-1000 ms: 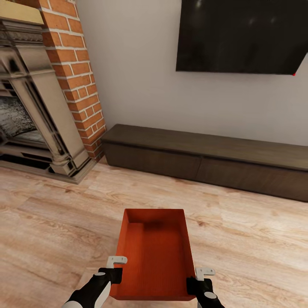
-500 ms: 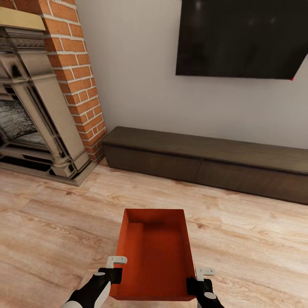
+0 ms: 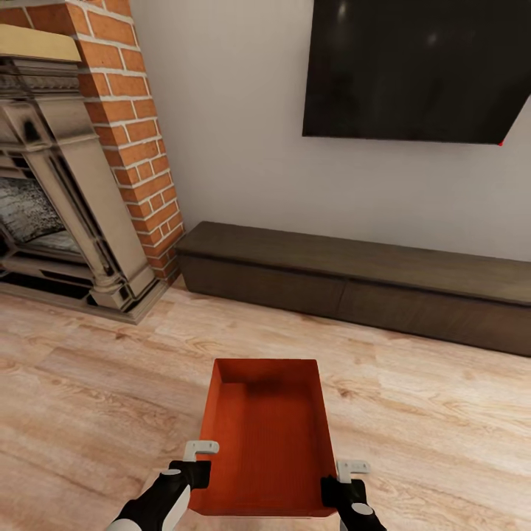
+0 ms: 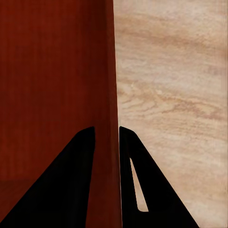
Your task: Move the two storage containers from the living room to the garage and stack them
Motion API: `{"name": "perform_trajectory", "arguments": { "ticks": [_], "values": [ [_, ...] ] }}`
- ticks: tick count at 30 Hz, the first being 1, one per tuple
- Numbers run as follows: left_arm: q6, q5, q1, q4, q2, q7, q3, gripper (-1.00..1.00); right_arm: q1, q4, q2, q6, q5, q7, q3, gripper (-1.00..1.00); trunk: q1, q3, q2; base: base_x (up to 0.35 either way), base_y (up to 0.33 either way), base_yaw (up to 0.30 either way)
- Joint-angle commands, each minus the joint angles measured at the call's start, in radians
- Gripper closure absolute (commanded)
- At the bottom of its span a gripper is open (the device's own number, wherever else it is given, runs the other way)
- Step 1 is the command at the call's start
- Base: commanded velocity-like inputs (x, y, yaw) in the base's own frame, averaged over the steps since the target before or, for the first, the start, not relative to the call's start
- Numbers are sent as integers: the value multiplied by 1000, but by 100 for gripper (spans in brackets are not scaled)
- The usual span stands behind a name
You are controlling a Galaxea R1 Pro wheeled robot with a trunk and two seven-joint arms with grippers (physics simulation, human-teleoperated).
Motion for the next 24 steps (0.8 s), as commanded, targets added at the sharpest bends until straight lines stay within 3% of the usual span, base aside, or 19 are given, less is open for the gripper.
{"name": "perform_trajectory", "arguments": {
  "ticks": [1, 4, 9, 24],
  "values": [
    [4, 0, 1, -7, -6, 1, -4, 100, -1, -3, 6, -2, 6, 5, -1, 100, 0, -1, 0, 0, 0, 0],
    [1, -13, 1, -12, -8, 7, 14, 100, -1, -4, 6, 0, 13, 2, -5, 100, 0, -1, 0, 0, 0, 0],
    [-20, 8, 1, -26, -9, 12, -10, 100, -1, -16, 0, -20, 25, -2, -6, 100, 0, -1, 0, 0, 0, 0],
    [-22, 8, 1, -62, -9, 7, -10, 100, -1, -56, -2, -21, 25, 0, 1, 100, 0, -1, 0, 0, 0, 0]
  ]
}}
